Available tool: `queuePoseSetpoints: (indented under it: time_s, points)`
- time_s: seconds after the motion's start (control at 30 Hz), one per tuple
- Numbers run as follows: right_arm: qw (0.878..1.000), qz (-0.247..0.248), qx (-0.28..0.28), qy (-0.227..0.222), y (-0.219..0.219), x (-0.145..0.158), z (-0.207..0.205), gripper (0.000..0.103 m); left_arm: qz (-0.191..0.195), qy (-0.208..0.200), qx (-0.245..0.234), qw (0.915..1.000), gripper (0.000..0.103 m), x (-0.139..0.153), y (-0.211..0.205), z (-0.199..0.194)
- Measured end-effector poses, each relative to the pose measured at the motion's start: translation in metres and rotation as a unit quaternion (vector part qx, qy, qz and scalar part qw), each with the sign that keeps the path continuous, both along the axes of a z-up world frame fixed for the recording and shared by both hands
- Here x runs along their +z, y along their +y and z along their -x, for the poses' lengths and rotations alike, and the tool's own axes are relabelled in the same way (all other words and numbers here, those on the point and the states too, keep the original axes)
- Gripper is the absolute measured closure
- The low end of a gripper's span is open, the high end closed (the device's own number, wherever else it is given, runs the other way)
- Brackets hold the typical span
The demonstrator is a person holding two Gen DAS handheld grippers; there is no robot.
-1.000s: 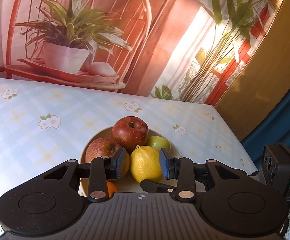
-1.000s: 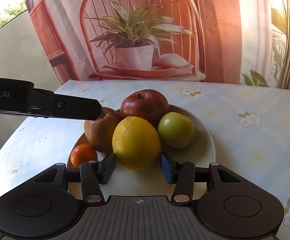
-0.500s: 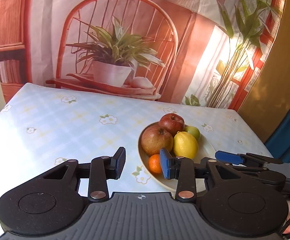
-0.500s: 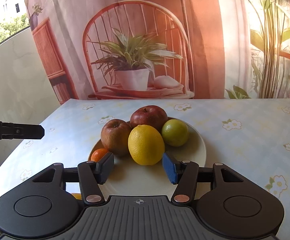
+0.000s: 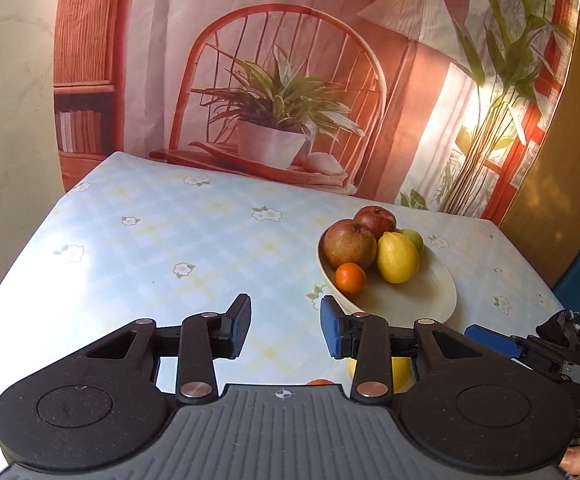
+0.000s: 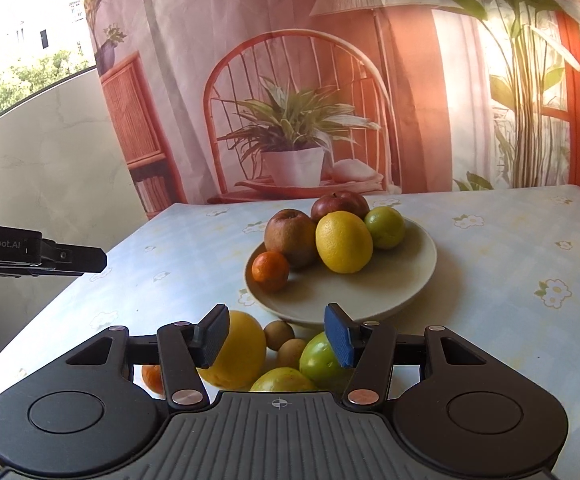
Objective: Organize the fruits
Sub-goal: 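Withdraw both tools from the plate toward the remaining fruit, then move the right tool to a mandarin while the left tool approaches another mandarin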
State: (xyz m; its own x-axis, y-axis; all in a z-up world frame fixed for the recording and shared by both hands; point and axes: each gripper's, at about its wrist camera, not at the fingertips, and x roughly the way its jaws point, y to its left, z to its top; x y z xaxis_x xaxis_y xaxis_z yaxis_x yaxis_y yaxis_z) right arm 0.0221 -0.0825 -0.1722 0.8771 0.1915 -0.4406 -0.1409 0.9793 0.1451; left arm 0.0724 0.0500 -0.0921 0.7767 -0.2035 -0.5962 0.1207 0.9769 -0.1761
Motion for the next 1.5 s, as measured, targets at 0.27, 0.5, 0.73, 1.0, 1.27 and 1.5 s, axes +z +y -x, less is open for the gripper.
queuePoseSetpoints:
  time_s: [0.27, 0.5, 0.73, 1.0, 1.27, 1.5]
  points:
    - [1.0, 0.013, 0.024, 0.004, 0.014, -0.004, 0.026, 0.053, -0.015, -0.005, -0.001, 0.9999, 0.063, -0.005, 0.002, 0.023]
    - [0.999, 0.02, 0.04, 0.015, 0.019, -0.01, 0.04, 0.056, -0.015, 0.0, -0.008, 0.9999, 0.063, -0.009, -0.001, 0.03]
    - [0.996, 0.023, 0.081, 0.042, 0.033, -0.02, 0.04, 0.06, -0.016, 0.003, -0.009, 0.9998, 0.063, -0.012, 0.001, 0.032]
    - [0.994, 0.016, 0.079, 0.072, 0.034, -0.031, 0.033, 0.061, -0.015, 0.014, -0.01, 0.9997, 0.063, -0.017, 0.002, 0.03]
    - [0.993, 0.0, 0.075, 0.088, 0.032, -0.04, 0.025, 0.062, -0.017, 0.024, -0.01, 0.9995, 0.063, -0.02, 0.001, 0.028]
    - [0.993, 0.004, 0.072, 0.091, 0.032, -0.045, 0.026, 0.07, -0.017, 0.029, -0.017, 0.9993, 0.063, -0.022, -0.003, 0.027]
